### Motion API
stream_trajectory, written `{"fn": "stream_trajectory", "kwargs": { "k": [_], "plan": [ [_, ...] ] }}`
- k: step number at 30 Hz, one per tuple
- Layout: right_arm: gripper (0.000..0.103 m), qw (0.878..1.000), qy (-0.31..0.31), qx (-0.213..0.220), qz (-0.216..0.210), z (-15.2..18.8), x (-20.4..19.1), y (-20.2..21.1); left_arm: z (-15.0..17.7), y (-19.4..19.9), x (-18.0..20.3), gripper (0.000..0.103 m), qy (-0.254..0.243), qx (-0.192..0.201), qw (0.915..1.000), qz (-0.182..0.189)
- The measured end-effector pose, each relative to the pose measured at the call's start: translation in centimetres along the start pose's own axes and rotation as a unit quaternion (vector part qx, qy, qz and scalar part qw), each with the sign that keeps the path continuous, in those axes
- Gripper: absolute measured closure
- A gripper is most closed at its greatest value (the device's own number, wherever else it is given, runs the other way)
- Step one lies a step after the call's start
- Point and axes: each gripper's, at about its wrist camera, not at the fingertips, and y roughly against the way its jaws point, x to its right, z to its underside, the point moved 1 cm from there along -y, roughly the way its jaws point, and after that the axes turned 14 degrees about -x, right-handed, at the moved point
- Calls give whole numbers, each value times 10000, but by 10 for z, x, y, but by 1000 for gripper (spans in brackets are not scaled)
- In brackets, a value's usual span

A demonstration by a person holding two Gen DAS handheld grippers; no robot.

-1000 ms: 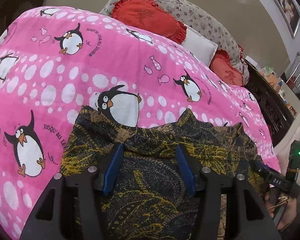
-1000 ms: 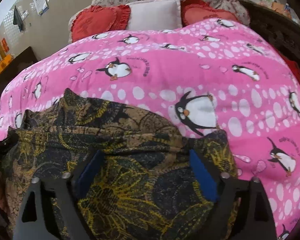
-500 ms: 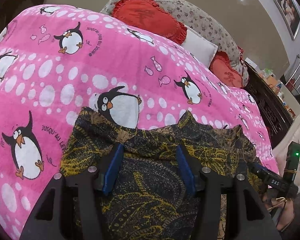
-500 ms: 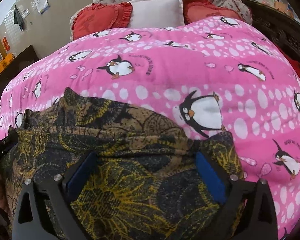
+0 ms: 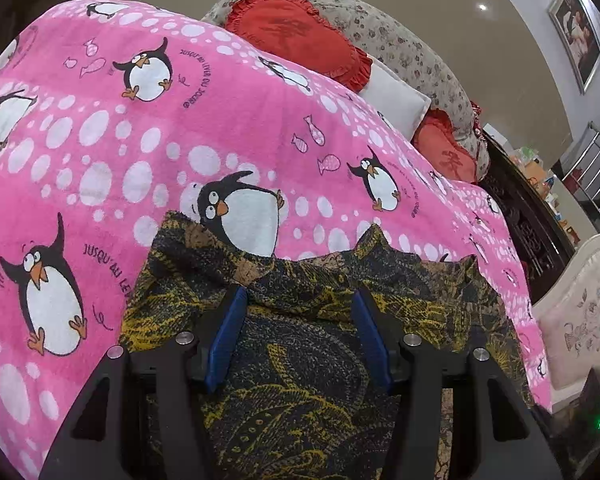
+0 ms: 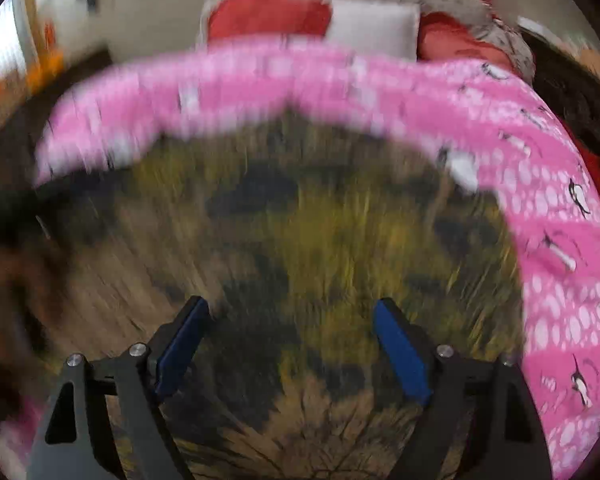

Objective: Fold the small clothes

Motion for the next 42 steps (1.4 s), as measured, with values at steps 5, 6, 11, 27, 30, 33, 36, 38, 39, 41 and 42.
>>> {"fn": "stream_trajectory", "kwargs": {
  "k": [5, 6, 11, 27, 30, 33, 36, 38, 39, 41, 42],
  "plan": [
    [15, 9992, -293, 263, -74, 12, 8, 17, 1, -1, -2, 68, 17, 10, 10000, 50],
    [15, 9990, -289, 331, -45, 17, 4, 26, 1, 0, -2, 68, 29, 10, 10000, 74],
    [7, 9980, 111, 570, 253, 68, -7, 28, 0, 0, -2, 68, 21, 5, 10000, 56],
    [1, 9950, -101, 932, 344, 83, -4, 27, 120, 106, 56, 57, -791, 41, 9939, 772],
    [0, 9951, -101, 930, 331, 85, -4, 28, 147, 69, 72, 57, -1195, -553, 9903, 452],
    [0, 9950, -101, 933, 333, 84, -4, 28, 166, 52, 82, 58, -1588, -601, 9853, -172],
    [0, 9949, -100, 945, 330, 84, -3, 27, 172, 57, 84, 58, -1656, -664, 9832, -374],
    [0, 9949, -99, 943, 334, 84, -4, 27, 179, 77, 77, 58, -1433, -630, 9875, -165],
    [0, 9950, -99, 939, 335, 84, -4, 27, 188, 89, 74, 58, -1289, -632, 9896, 66],
    [0, 9949, -101, 944, 327, 84, -3, 27, 206, 115, 60, 57, -949, -536, 9926, 531],
    [0, 9950, -102, 943, 324, 84, -4, 27, 218, 129, 46, 57, -676, -455, 9934, 804]
  ]
}}
